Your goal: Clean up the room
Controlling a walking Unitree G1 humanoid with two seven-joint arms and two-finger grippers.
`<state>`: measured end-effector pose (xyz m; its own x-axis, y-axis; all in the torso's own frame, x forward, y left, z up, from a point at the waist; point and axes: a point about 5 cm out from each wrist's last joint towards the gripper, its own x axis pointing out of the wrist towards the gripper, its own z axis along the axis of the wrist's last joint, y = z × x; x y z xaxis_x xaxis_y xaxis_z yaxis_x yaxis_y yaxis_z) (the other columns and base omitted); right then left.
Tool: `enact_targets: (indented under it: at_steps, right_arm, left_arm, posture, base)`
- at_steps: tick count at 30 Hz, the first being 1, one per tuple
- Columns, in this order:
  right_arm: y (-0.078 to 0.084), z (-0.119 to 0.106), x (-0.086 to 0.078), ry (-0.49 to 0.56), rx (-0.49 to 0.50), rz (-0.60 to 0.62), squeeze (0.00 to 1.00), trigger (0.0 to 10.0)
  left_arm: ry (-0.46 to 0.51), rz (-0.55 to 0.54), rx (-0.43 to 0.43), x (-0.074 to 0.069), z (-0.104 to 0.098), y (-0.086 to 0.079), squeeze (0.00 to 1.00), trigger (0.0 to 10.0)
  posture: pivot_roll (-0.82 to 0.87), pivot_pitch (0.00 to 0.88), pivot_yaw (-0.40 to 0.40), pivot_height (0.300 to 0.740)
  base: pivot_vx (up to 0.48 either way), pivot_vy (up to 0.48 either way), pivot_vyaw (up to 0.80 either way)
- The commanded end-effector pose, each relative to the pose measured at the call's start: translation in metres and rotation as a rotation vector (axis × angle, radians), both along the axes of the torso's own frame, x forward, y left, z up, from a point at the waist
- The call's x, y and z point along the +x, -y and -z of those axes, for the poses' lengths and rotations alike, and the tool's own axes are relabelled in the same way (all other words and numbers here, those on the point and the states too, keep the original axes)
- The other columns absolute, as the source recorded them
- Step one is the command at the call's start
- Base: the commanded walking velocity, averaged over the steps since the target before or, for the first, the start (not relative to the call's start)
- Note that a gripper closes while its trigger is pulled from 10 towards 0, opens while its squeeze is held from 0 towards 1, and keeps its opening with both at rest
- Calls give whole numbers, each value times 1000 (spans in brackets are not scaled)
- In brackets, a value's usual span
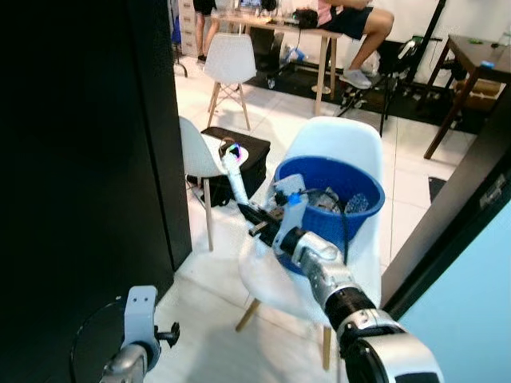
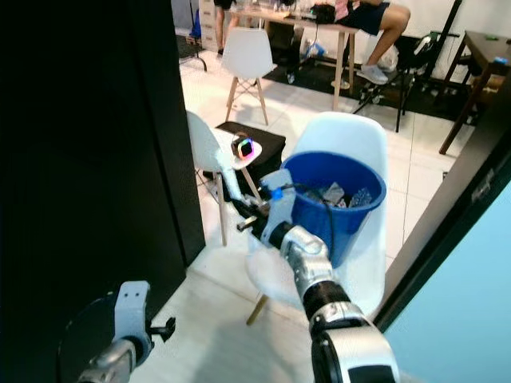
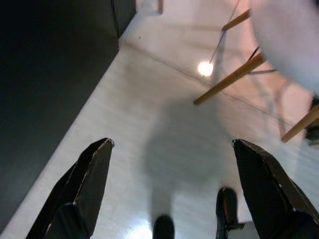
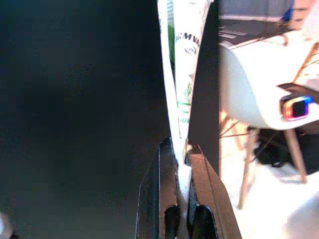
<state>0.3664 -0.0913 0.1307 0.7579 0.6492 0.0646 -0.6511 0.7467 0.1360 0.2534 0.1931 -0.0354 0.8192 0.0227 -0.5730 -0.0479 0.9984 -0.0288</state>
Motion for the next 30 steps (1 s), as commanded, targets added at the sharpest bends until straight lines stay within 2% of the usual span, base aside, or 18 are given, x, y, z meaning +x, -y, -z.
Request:
enact_targets:
  at_steps: [1,11,19,30]
  right_arm:
    - [-2,-14,5,32,40,10,0,10000]
    - [5,-34,14,70,79,61,0,10000]
    - [9,-35,16,61,65,96,0,10000]
    - [21,-28,21,5,-10,196,0,10000]
  left_arm:
    - [-20,4,-1,-5,4,1,0,10000]
    - [-11,15,-1,-2,2,3,0,10000]
    - [-10,14,-5,-1,2,3,0,10000]
    - [-14,7,-10,-3,3,4,0,10000]
  posture:
    - [104,0,-56,740]
    - [105,0,-56,740]
    - [105,0,-57,740]
    - [106,0,-59,740]
  base:
    - [337,0,0]
    - [339,0,0]
    - [343,0,0]
    - [343,0,-777]
